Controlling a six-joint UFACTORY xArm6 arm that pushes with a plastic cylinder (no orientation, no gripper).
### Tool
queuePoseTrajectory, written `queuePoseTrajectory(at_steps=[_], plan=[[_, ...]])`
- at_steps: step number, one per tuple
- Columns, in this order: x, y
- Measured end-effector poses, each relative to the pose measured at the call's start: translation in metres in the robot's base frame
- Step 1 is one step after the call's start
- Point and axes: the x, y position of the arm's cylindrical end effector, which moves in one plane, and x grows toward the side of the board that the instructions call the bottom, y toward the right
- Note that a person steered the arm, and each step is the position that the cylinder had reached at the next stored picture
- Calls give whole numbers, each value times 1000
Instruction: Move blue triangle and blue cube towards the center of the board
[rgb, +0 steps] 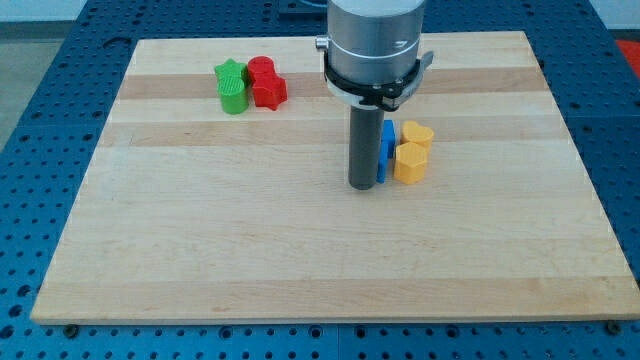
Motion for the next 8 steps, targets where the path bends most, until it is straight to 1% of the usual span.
queuePoseTrajectory(at_steps=[2,3,6,8], plan=[[29,0],[30,8],[-4,16],[-4,54]])
